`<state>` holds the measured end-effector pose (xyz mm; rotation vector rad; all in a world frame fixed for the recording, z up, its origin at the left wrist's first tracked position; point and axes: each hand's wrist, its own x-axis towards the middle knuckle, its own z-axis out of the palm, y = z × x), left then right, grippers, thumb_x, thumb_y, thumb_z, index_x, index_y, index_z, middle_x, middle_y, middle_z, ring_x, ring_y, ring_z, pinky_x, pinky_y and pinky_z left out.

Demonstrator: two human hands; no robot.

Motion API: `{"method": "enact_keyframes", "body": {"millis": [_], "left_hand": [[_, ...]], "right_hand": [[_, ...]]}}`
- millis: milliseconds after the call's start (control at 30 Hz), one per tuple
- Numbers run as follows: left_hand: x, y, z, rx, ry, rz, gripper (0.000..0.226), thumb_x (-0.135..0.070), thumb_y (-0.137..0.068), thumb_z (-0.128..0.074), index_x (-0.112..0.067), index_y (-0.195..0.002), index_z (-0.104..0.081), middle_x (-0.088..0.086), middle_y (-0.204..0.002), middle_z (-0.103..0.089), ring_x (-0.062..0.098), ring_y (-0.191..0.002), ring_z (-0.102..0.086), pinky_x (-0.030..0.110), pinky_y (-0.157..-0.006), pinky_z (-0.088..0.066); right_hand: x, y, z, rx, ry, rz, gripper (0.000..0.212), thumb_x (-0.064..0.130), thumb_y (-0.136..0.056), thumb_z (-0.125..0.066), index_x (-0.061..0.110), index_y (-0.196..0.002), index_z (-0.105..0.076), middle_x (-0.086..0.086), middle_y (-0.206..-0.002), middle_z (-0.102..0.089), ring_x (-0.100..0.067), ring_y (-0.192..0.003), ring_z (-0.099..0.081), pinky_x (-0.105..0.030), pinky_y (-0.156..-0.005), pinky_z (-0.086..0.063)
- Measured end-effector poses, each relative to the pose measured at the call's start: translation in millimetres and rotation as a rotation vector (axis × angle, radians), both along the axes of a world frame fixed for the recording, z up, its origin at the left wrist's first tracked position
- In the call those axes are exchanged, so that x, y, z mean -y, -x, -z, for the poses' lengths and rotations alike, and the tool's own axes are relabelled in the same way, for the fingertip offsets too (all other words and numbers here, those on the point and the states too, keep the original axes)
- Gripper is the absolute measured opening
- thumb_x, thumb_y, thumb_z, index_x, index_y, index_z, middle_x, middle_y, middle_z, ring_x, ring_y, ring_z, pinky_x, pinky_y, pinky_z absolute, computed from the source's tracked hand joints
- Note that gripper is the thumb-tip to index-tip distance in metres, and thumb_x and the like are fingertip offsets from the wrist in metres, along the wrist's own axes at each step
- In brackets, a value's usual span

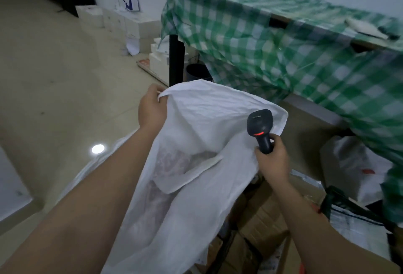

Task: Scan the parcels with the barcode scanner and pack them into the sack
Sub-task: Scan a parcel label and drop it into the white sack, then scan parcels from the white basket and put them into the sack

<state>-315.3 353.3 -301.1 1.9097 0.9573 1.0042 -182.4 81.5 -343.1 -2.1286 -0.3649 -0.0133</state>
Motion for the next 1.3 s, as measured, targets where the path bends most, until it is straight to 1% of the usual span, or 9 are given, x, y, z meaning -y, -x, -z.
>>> {"method": "enact_keyframes", "body": {"millis": [167,267,600,733,867,967,1100,1200,1300], "left_hand": [[5,8,-15,-0.222,0.046,0.159,0.034,-0.013,-0.093,-0.055,-0.012,-0.127,-0.052,0.01,-0.127,-0.057,0.029,-0.113,-0.055,0.032,-0.085,-0.041],[29,20,-15,-0.289,-0.007,0.172,0.045,-0.005,-0.093,-0.052,-0.012,-0.137,-0.046,0.012,-0.141,-0.046,0.028,-0.126,-0.047,0.033,-0.099,-0.038],[186,20,-16,-0.213,0.02,0.493,0.032,-0.015,-0.094,-0.058,-0.014,-0.126,-0.056,0.004,-0.128,-0.057,0.021,-0.116,-0.054,0.033,-0.099,-0.044],[237,14,8,-0.277,0.14,0.62,0.028,-0.017,-0.092,-0.062,-0.011,-0.12,-0.059,0.002,-0.118,-0.06,0.021,-0.11,-0.057,0.032,-0.095,-0.046],[271,13,46,-0.383,0.222,0.69,0.033,-0.015,-0.089,-0.066,-0.003,-0.119,-0.06,0.005,-0.109,-0.062,0.02,-0.101,-0.059,0.028,-0.091,-0.044],[284,7,72,-0.469,0.233,0.718,0.048,-0.027,-0.087,-0.069,-0.009,-0.129,-0.055,0.008,-0.118,-0.064,0.023,-0.106,-0.061,0.038,-0.094,-0.048],[298,-13,95,-0.561,0.146,0.74,0.06,-0.036,-0.088,-0.064,-0.02,-0.142,-0.042,0.014,-0.137,-0.049,0.033,-0.123,-0.05,0.043,-0.103,-0.042],[312,-32,99,-0.568,0.03,0.748,0.068,-0.037,-0.091,-0.059,-0.03,-0.15,-0.027,0.019,-0.152,-0.025,0.042,-0.137,-0.028,0.048,-0.112,-0.03],[319,-52,104,-0.654,-0.093,0.77,0.07,-0.05,-0.091,-0.055,-0.037,-0.151,-0.021,0.015,-0.16,0.0,0.039,-0.144,-0.004,0.051,-0.113,-0.024]], "right_hand": [[27,20,-35,-0.008,-0.113,-0.001,0.033,0.003,-0.081,-0.065,0.025,-0.1,-0.052,0.007,-0.084,-0.057,-0.016,-0.077,-0.054,-0.026,-0.062,-0.039],[52,32,-53,-0.016,-0.105,0.002,0.031,0.004,-0.08,-0.066,0.022,-0.103,-0.054,0.002,-0.09,-0.058,-0.019,-0.083,-0.054,-0.029,-0.068,-0.036],[172,70,-75,-0.007,0.072,-0.018,0.022,0.013,-0.077,-0.074,0.02,-0.092,-0.06,0.003,-0.074,-0.059,-0.014,-0.068,-0.054,-0.028,-0.061,-0.04],[213,75,-63,-0.064,0.128,0.012,0.021,0.016,-0.079,-0.072,0.02,-0.095,-0.059,-0.006,-0.079,-0.062,-0.024,-0.072,-0.06,-0.031,-0.063,-0.044],[231,80,-48,-0.142,0.147,-0.017,0.018,0.013,-0.082,-0.07,0.022,-0.089,-0.056,-0.006,-0.072,-0.058,-0.017,-0.06,-0.053,-0.026,-0.052,-0.037],[231,76,-35,-0.193,0.138,-0.004,0.02,0.016,-0.081,-0.071,0.026,-0.083,-0.054,-0.005,-0.072,-0.06,-0.023,-0.066,-0.06,-0.03,-0.057,-0.044],[216,58,-17,-0.275,0.087,0.055,0.016,0.015,-0.079,-0.068,0.018,-0.092,-0.059,-0.005,-0.077,-0.059,-0.025,-0.07,-0.06,-0.033,-0.061,-0.045],[201,43,-2,-0.331,0.019,0.114,0.018,0.014,-0.082,-0.065,0.018,-0.097,-0.057,-0.005,-0.079,-0.058,-0.022,-0.071,-0.056,-0.027,-0.059,-0.04],[193,29,12,-0.352,-0.012,0.159,0.014,0.014,-0.085,-0.064,0.015,-0.096,-0.055,-0.004,-0.073,-0.053,-0.02,-0.065,-0.052,-0.026,-0.052,-0.034]]}}
